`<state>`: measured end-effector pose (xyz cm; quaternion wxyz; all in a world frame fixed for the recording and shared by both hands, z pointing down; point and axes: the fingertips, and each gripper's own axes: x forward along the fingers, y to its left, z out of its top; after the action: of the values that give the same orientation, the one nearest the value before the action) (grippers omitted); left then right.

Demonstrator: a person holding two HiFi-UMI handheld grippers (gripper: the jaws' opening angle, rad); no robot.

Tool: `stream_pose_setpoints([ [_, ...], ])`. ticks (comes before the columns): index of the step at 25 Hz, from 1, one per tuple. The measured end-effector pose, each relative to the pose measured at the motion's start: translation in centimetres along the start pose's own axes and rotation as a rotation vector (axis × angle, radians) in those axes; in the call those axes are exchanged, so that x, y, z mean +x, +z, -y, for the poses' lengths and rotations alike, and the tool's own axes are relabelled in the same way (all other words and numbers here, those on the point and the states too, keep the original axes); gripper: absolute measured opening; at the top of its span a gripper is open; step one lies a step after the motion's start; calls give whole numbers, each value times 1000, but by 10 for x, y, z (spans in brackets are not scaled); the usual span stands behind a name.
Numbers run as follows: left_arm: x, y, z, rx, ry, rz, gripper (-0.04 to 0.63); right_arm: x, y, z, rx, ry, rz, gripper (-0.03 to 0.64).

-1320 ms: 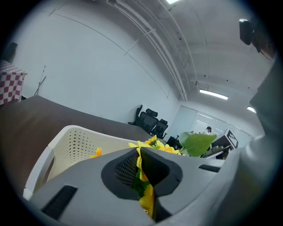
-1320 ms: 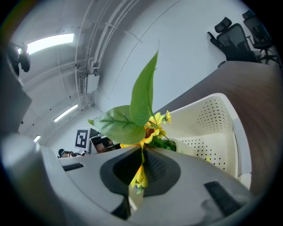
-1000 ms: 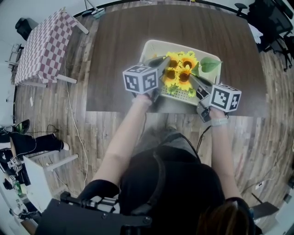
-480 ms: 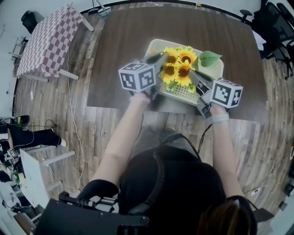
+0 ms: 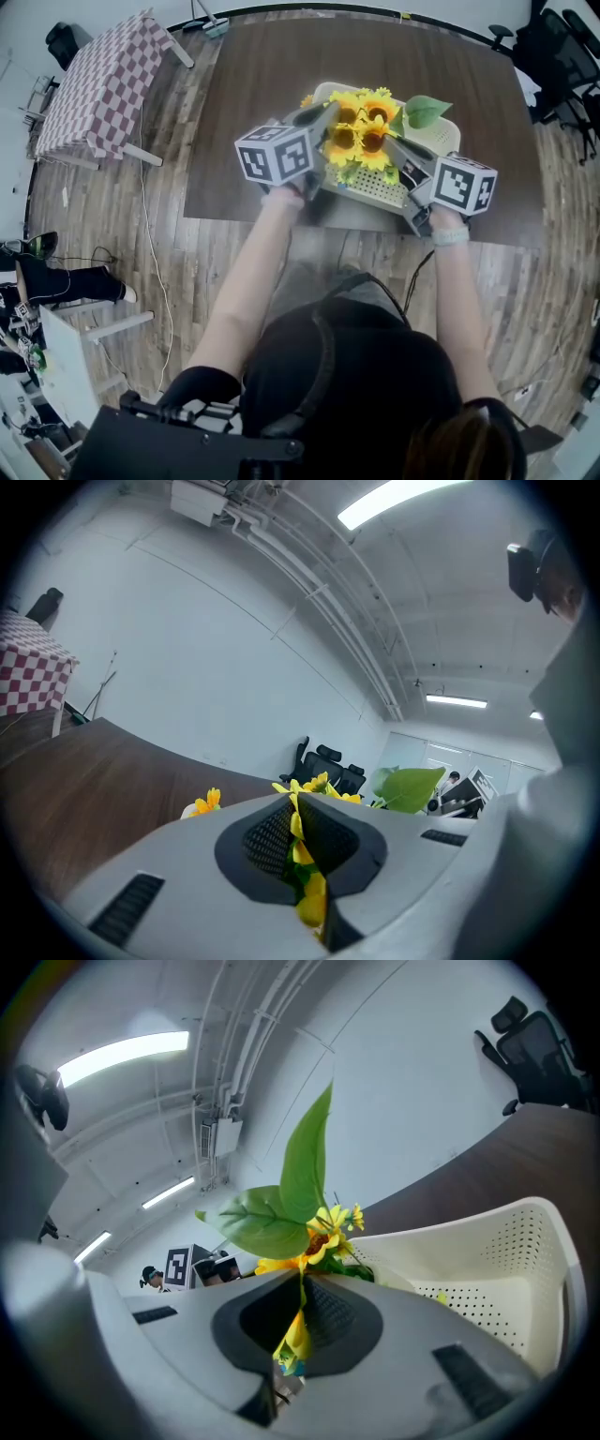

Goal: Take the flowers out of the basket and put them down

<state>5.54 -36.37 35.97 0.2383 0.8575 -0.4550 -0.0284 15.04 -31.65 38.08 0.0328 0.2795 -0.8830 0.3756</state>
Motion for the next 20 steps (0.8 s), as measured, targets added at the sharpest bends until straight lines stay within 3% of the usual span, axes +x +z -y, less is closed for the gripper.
stream_pose_setpoints([
  [20,-47,58,-37,28,-19,86,3,51,20,-62,-66,45,55,5],
])
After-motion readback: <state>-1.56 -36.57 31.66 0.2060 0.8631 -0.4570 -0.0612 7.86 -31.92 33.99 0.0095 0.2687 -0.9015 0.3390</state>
